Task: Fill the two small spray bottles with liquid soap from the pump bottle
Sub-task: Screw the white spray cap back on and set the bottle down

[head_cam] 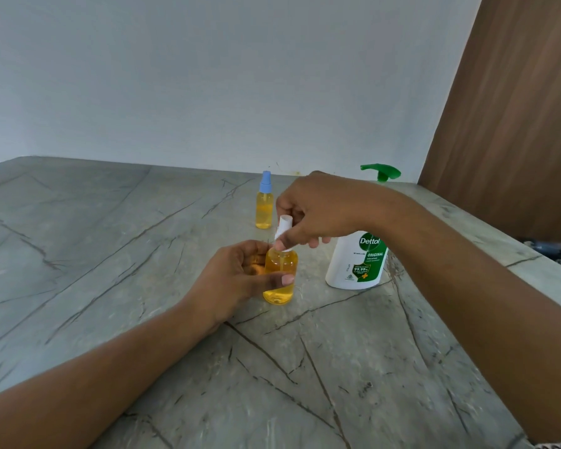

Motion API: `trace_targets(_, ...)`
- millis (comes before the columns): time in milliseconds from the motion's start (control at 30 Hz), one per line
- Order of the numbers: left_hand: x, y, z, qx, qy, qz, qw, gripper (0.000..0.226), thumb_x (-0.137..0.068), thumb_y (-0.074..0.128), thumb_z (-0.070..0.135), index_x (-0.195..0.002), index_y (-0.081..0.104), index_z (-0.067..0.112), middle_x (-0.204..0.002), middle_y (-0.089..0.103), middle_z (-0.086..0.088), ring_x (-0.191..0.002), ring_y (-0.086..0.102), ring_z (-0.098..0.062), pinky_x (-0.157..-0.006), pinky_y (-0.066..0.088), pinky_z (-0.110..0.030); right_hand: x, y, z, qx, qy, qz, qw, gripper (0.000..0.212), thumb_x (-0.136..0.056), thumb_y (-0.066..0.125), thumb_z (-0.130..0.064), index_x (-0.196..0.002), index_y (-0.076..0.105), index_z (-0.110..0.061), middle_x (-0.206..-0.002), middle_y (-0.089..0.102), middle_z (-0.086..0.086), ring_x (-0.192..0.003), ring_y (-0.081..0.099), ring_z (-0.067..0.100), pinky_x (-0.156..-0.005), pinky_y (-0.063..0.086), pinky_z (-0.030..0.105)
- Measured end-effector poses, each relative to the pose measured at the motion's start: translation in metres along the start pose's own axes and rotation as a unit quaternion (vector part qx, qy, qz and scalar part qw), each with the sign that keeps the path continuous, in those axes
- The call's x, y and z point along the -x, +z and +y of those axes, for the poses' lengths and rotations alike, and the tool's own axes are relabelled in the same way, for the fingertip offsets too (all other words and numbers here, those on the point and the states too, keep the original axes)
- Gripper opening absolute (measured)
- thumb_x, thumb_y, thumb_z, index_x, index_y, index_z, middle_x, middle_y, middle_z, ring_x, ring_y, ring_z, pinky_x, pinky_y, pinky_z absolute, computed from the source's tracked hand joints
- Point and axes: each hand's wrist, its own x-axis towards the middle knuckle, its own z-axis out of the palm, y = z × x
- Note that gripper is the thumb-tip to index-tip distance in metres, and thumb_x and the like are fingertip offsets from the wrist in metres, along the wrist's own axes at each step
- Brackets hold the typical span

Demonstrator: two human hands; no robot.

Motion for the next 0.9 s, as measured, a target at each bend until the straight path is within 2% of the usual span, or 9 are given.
trace_targets(133, 0.002, -0.001, -0.002, 0.007, 0.008, -0.003, 1.0, 0.048, -0.058, 0.079, 0.027, -0.104, 0.066, 0.016, -0.093, 0.073, -0.003, -0.088, 0.069, -0.019, -0.083, 0.053, -0.034, -0.001, 0.009, -0.01, 0.128, 0.045, 0.061, 0.989, 0.058, -0.081, 0.05, -0.068, -0.071, 0.064, -0.013, -0.053, 0.06, -0.003, -0.046, 0.055, 0.008, -0.059, 0.048, 0.024)
trace_targets(233, 0.001, -0.001, -0.001, 0.008, 0.007, -0.005, 1.0, 0.053, -0.056, 0.08, 0.032, -0.104, 0.066, 0.015, -0.094, 0.073, -0.003, -0.088, 0.069, -0.021, -0.086, 0.052, -0.039, 0.005, 0.005, -0.007, 0.055, 0.06, 0.087, 0.993, 0.062, -0.077, 0.049, -0.073, -0.082, 0.064, -0.013, -0.068, 0.068, 0.0, -0.053, 0.063, 0.01, -0.056, 0.049, 0.022)
trace_targets(333, 0.0, -0.001, -0.002, 0.009, 0.003, -0.006, 1.0, 0.054, -0.055, 0.08, 0.033, -0.104, 0.066, 0.015, -0.095, 0.073, -0.003, -0.089, 0.069, -0.021, -0.086, 0.053, -0.038, 0.01, -0.001, 0.004, -0.106, 0.03, 0.02, 0.994, 0.042, -0.081, 0.065, -0.049, -0.113, 0.059, -0.022, -0.096, 0.066, -0.004, -0.067, 0.067, 0.006, -0.053, 0.053, 0.018)
trace_targets(467, 0.002, 0.001, 0.001, 0.002, 0.003, -0.002, 1.0, 0.05, -0.056, 0.078, 0.031, -0.102, 0.066, 0.017, -0.092, 0.073, 0.0, -0.086, 0.069, -0.016, -0.084, 0.054, -0.033, 0.008, 0.006, 0.011, -0.131, -0.011, -0.01, 0.991, 0.027, -0.083, 0.071, -0.023, -0.107, 0.062, -0.02, -0.097, 0.066, -0.003, -0.071, 0.067, 0.006, -0.054, 0.05, 0.015)
trace_targets(567, 0.002, 0.0, 0.0, 0.003, 0.003, 0.003, 1.0, 0.051, -0.054, 0.079, 0.032, -0.101, 0.067, 0.017, -0.091, 0.073, -0.001, -0.086, 0.069, -0.018, -0.085, 0.053, -0.036, 0.005, 0.01, 0.004, -0.067, 0.004, 0.022, 0.997, 0.021, -0.079, 0.073, -0.037, -0.086, 0.062, -0.02, -0.074, 0.067, -0.003, -0.057, 0.062, 0.003, -0.052, 0.049, 0.018)
trace_targets(700, 0.003, 0.0, 0.0, 0.012, 0.01, 0.002, 1.0, 0.045, -0.06, 0.079, 0.025, -0.102, 0.066, 0.015, -0.091, 0.073, -0.001, -0.086, 0.069, -0.017, -0.082, 0.053, -0.032, -0.004, 0.025, -0.01, 0.115, 0.061, 0.138, 0.982, 0.046, -0.079, 0.059, -0.061, -0.06, 0.046, -0.022, -0.061, 0.048, -0.004, -0.058, 0.049, 0.011, -0.051, 0.035, 0.024)
trace_targets(767, 0.003, 0.0, 0.001, 0.016, 0.015, -0.005, 1.0, 0.042, -0.063, 0.078, 0.021, -0.103, 0.066, 0.015, -0.092, 0.073, -0.001, -0.086, 0.069, -0.016, -0.08, 0.054, -0.028, -0.004, 0.03, -0.011, 0.125, 0.088, 0.159, 0.975, 0.059, -0.077, 0.049, -0.074, -0.057, 0.04, -0.02, -0.057, 0.042, -0.004, -0.054, 0.044, 0.011, -0.051, 0.033, 0.025)
trace_targets(833, 0.003, 0.0, 0.001, 0.018, 0.013, -0.009, 1.0, 0.042, -0.063, 0.078, 0.022, -0.103, 0.065, 0.015, -0.093, 0.073, -0.002, -0.085, 0.069, -0.016, -0.078, 0.054, -0.026, 0.003, 0.026, -0.007, 0.083, 0.107, 0.151, 0.979, 0.066, -0.075, 0.038, -0.081, -0.059, 0.047, -0.017, -0.055, 0.046, -0.003, -0.049, 0.045, 0.011, -0.051, 0.036, 0.025)
trace_targets(900, 0.003, 0.001, 0.002, 0.019, 0.01, -0.006, 1.0, 0.044, -0.06, 0.078, 0.025, -0.102, 0.065, 0.016, -0.092, 0.073, -0.001, -0.085, 0.069, -0.016, -0.077, 0.054, -0.025, 0.012, 0.018, 0.001, -0.019, 0.094, 0.111, 0.989, 0.063, -0.078, 0.041, -0.075, -0.083, 0.063, -0.016, -0.068, 0.063, -0.003, -0.053, 0.057, 0.01, -0.053, 0.042, 0.021)
